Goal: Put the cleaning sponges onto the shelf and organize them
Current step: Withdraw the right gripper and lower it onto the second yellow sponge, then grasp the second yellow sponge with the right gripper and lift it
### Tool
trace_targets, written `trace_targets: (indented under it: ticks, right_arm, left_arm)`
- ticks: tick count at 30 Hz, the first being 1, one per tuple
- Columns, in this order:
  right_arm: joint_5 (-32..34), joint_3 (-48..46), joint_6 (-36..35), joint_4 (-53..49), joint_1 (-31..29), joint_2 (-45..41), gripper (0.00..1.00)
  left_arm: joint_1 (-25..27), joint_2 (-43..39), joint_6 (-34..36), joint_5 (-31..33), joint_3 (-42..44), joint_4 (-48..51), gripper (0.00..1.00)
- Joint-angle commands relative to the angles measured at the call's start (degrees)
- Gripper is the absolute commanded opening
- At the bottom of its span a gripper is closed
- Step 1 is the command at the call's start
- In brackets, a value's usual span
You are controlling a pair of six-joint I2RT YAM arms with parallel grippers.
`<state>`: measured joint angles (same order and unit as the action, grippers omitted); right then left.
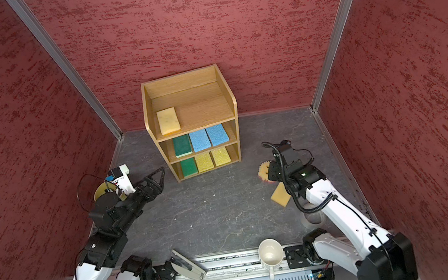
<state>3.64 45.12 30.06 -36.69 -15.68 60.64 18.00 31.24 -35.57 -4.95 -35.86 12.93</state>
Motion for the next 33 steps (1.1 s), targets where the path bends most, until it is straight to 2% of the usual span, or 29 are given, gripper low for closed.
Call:
trace_targets:
  ticks: [1,5,8,9,12,20,22,25,28,31,33]
  right_arm:
    - [-7.11,-2.69,0.31,5.54,5.35,1.75,0.47]
    - [-7.02,-3.36,-0.53,5.32,8.89,4.92,0.52]
    - [-4.20,-5.49,0.56,5.27,11.97,6.09,0.67]
    - [-4.78,-7.27,1.67,6.05,13.60,5.54,0.69]
    - [-9.55,-12.52,4.52,8.44,17.15,3.00,0.70]
    - [-9.98,-16.61,6.70,8.77,17.35,1.51,0.69]
    - [-11.36,-17.62,7.09,11.03,17.35,2.77,0.62]
    - [-11.89,-18.57,7.91,14.33,17.32,4.58,0.35]
    - [-9.80,-17.35,7.36,12.73,17.41,4.35,0.22]
    - [-6.91,-15.21,6.19,8.58,17.41,0.80,0.04]
    - [-4.66,-12.78,5.13,5.05,17.39,-1.97,0.00]
  left_arm:
    - [-0.42,0.02,1.86,-2.85,0.92,-1.99,1.00]
    - [-0.46,1.79,1.86,-3.69,0.79,-1.39,0.98]
    - [-0.52,3.90,2.08,-4.81,0.10,-1.41,0.97]
    - [-0.55,4.57,2.17,-5.13,-0.10,-1.63,0.96]
    - [-0.61,5.71,2.50,-5.81,-0.99,-1.53,0.95]
    - [-1.46,7.84,2.67,-6.81,-1.12,-1.41,0.95]
    - [-1.56,8.22,2.33,-7.41,-0.94,-2.00,0.95]
    - [-1.74,8.44,1.66,-7.51,-0.83,-2.33,0.95]
    - [-1.90,8.57,1.13,-7.70,-0.88,-2.34,0.95]
    - [-2.04,8.89,0.69,-8.07,-0.99,-2.40,0.95]
    - [-2.00,9.59,0.34,-8.81,-1.07,-2.92,0.94]
